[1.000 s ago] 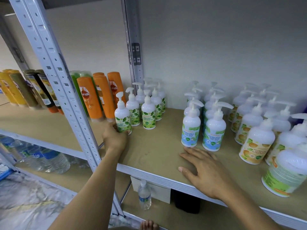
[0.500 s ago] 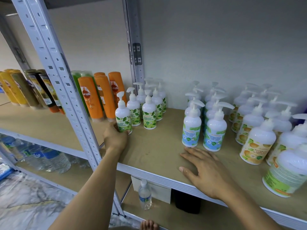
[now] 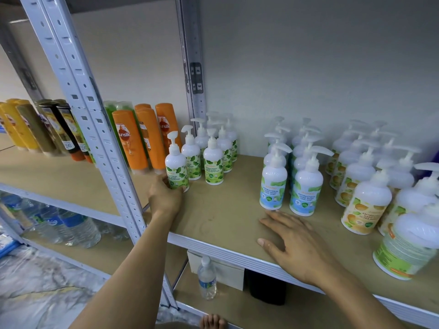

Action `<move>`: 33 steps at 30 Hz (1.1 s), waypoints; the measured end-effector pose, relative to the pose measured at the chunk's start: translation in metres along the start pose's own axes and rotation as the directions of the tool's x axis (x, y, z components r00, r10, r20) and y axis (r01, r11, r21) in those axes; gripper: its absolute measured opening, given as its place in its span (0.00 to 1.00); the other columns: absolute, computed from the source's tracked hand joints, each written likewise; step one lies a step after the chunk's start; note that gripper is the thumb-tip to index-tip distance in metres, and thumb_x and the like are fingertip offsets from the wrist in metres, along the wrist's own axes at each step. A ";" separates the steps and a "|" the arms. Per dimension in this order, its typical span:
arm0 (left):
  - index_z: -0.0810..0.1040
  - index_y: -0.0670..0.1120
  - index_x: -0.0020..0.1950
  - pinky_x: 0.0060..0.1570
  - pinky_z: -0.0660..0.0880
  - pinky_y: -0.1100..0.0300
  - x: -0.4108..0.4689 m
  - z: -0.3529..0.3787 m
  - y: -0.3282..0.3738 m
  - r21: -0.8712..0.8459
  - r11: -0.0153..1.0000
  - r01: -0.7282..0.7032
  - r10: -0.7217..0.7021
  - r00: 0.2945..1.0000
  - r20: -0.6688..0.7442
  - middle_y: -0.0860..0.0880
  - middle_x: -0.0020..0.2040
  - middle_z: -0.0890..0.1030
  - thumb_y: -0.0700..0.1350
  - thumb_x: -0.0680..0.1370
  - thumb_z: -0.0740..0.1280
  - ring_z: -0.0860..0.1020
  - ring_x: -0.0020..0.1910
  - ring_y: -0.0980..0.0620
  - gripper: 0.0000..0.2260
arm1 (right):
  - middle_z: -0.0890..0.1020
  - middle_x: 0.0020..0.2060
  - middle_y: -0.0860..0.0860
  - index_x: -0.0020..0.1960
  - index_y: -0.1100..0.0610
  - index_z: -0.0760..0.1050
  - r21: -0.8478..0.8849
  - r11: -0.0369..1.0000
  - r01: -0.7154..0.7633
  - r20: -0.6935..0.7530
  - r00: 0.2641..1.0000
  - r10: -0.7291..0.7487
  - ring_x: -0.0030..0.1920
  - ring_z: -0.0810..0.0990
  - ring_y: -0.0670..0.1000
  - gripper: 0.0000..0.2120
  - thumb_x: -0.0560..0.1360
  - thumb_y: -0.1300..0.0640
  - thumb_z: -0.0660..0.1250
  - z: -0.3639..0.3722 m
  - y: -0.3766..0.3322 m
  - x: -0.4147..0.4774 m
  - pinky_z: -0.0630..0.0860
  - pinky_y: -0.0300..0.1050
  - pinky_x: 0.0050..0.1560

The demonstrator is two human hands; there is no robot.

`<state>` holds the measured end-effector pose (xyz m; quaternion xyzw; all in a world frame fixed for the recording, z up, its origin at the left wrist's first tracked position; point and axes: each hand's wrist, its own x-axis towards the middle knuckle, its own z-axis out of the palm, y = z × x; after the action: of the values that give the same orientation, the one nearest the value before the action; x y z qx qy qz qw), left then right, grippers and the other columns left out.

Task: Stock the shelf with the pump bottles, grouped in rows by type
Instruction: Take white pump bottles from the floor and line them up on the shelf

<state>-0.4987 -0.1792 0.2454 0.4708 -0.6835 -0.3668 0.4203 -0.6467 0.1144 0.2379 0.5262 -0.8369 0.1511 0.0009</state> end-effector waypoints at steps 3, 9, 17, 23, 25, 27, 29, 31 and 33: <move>0.77 0.45 0.65 0.51 0.72 0.57 -0.008 -0.002 0.005 -0.015 1.000 -0.006 0.006 1.000 0.000 0.45 0.60 0.82 0.44 0.74 0.76 0.79 0.59 0.44 0.21 | 0.59 0.78 0.39 0.77 0.41 0.62 0.045 0.999 -0.017 0.004 1.000 0.016 0.77 0.56 0.42 0.38 0.72 0.26 0.45 -0.004 0.001 -0.006 0.46 0.35 0.72; 0.67 0.43 0.72 0.56 0.71 0.49 -0.043 -0.011 0.014 0.112 0.994 0.002 -0.006 0.999 0.036 0.40 0.67 0.73 0.43 0.78 0.69 0.73 0.65 0.38 0.24 | 0.69 0.72 0.39 0.74 0.44 0.68 0.159 0.986 -0.050 -0.085 0.994 0.064 0.70 0.68 0.42 0.27 0.77 0.41 0.67 -0.023 0.009 -0.032 0.66 0.40 0.70; 0.75 0.46 0.68 0.53 0.69 0.60 -0.103 0.016 0.033 0.237 0.920 -0.311 0.181 0.876 0.447 0.47 0.62 0.78 0.49 0.78 0.69 0.76 0.57 0.49 0.19 | 0.82 0.45 0.41 0.56 0.49 0.81 0.394 0.901 -0.181 -0.396 0.851 0.344 0.44 0.80 0.41 0.13 0.72 0.56 0.76 -0.051 0.029 -0.100 0.76 0.36 0.45; 0.75 0.50 0.66 0.69 0.65 0.47 -0.151 0.055 0.046 0.254 0.731 -0.633 0.330 0.654 0.680 0.50 0.67 0.76 0.61 0.79 0.60 0.71 0.68 0.45 0.21 | 0.82 0.38 0.44 0.47 0.52 0.79 0.508 0.773 -0.380 -0.471 0.629 0.619 0.39 0.79 0.43 0.07 0.72 0.60 0.75 -0.064 0.055 -0.143 0.77 0.42 0.44; 0.73 0.50 0.69 0.73 0.59 0.46 -0.163 0.064 0.048 0.309 0.692 -0.653 0.318 0.660 0.681 0.50 0.71 0.72 0.59 0.82 0.58 0.65 0.73 0.44 0.20 | 0.81 0.42 0.47 0.52 0.53 0.77 0.508 0.742 -0.438 -0.472 0.579 0.665 0.42 0.80 0.48 0.12 0.71 0.58 0.76 -0.063 0.067 -0.147 0.79 0.49 0.48; 0.72 0.49 0.69 0.73 0.57 0.46 -0.172 0.070 0.051 0.338 0.676 -0.655 0.320 0.674 0.666 0.49 0.73 0.70 0.58 0.83 0.57 0.63 0.74 0.43 0.19 | 0.80 0.51 0.51 0.61 0.55 0.74 0.495 0.701 -0.513 -0.408 0.575 0.709 0.49 0.80 0.52 0.23 0.70 0.53 0.77 -0.063 0.078 -0.147 0.78 0.52 0.53; 0.72 0.49 0.68 0.72 0.57 0.45 -0.177 0.073 0.053 0.352 0.673 -0.650 0.322 0.686 0.652 0.49 0.72 0.71 0.57 0.83 0.57 0.63 0.73 0.42 0.18 | 0.80 0.55 0.51 0.66 0.55 0.71 0.499 0.679 -0.539 -0.314 0.617 0.721 0.55 0.79 0.53 0.29 0.70 0.50 0.78 -0.065 0.084 -0.143 0.78 0.53 0.56; 0.73 0.50 0.68 0.72 0.58 0.45 -0.179 0.074 0.055 0.353 0.680 -0.643 0.313 0.689 0.653 0.50 0.72 0.72 0.56 0.83 0.58 0.64 0.73 0.43 0.17 | 0.80 0.53 0.49 0.63 0.54 0.72 0.522 0.678 -0.518 -0.246 0.670 0.701 0.54 0.80 0.52 0.27 0.69 0.51 0.78 -0.067 0.085 -0.137 0.78 0.52 0.55; 0.75 0.51 0.67 0.71 0.61 0.45 -0.182 0.074 0.058 0.312 0.711 -0.631 0.325 0.687 0.650 0.51 0.69 0.75 0.55 0.82 0.61 0.67 0.71 0.45 0.15 | 0.82 0.50 0.48 0.59 0.53 0.73 0.523 0.686 -0.506 -0.235 0.688 0.686 0.52 0.81 0.52 0.23 0.69 0.53 0.79 -0.068 0.086 -0.132 0.79 0.50 0.52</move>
<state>-0.5493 0.0183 0.2279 0.2345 -0.9472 -0.1617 0.1475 -0.6742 0.2826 0.2595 0.1594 -0.8907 0.4254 0.0147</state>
